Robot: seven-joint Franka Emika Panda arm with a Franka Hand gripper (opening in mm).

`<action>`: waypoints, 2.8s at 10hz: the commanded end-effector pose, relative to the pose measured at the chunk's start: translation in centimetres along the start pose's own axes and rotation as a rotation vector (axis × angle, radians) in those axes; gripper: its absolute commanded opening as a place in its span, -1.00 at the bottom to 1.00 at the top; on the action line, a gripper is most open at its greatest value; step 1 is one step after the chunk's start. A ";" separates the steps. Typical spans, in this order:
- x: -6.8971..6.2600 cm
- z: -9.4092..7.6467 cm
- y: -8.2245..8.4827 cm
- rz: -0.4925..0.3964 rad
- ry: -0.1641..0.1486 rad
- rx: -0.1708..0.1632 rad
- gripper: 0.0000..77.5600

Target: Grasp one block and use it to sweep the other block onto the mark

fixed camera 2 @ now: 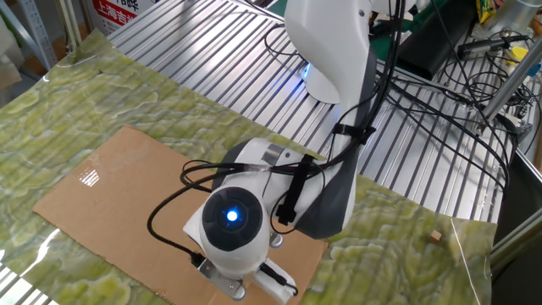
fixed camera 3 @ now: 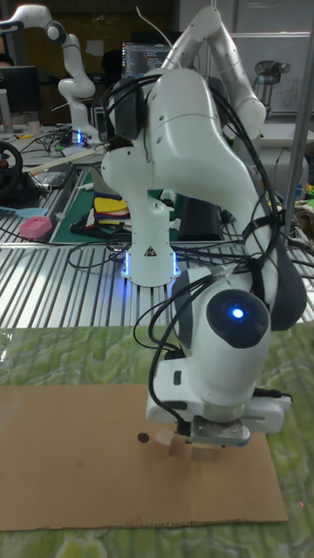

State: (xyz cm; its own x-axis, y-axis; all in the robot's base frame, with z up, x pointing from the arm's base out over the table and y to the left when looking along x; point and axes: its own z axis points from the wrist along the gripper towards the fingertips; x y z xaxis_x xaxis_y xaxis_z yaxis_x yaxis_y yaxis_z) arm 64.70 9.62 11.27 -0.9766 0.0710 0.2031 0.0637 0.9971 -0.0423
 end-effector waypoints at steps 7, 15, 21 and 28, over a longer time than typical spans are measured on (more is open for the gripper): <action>-0.4 0.0 -2.1 -0.096 0.024 0.221 -0.97; -0.3 -2.1 6.0 0.128 -0.018 -0.030 -0.97; -1.7 -0.9 2.0 -0.010 -0.042 -0.033 -0.97; -1.6 -0.8 1.9 0.193 -0.065 -0.090 -0.97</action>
State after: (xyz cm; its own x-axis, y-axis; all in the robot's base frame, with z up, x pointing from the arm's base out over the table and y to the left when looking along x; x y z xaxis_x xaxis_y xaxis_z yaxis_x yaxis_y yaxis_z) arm 66.45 11.51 11.50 -0.9742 0.1551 0.1640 0.1666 0.9842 0.0590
